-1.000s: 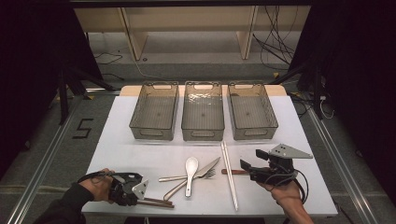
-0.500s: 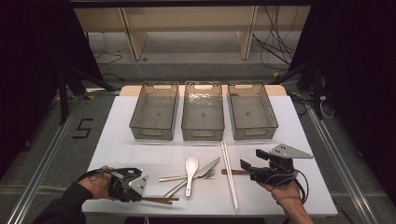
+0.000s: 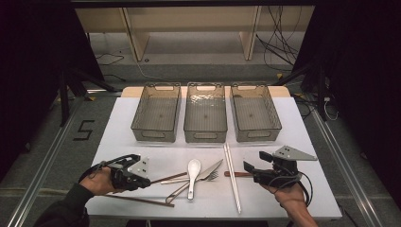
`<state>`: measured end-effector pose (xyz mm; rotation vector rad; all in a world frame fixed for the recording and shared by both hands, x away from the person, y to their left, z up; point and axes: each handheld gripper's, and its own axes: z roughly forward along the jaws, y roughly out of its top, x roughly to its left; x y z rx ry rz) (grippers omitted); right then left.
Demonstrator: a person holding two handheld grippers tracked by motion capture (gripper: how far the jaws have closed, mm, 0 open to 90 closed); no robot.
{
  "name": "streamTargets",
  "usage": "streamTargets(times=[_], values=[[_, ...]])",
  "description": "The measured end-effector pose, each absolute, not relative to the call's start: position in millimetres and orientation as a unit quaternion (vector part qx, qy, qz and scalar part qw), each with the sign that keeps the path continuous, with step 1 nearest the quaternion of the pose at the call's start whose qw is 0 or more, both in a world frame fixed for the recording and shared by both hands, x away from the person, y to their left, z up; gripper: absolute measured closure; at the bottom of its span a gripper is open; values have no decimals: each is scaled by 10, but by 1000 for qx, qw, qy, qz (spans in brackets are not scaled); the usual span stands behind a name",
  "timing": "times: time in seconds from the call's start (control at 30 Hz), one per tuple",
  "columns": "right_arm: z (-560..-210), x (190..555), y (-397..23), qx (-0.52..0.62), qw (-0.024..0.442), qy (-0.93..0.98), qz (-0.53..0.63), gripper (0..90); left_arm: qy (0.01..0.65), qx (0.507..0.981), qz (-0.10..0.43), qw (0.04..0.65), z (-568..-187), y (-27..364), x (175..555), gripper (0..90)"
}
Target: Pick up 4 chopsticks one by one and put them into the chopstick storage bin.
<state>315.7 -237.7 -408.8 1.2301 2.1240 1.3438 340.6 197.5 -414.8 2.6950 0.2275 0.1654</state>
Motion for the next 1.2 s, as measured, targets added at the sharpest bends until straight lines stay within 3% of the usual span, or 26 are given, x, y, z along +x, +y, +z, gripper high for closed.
streamTargets(times=[0.63,1.2], values=[[-4089,3162,-2383,435,171,745,475,277,268,898,119,328,-3888,2117,3828,842],[-4087,3164,-2385,435,170,745,476,276,354,836,153,391,-3594,2325,4287,842]])
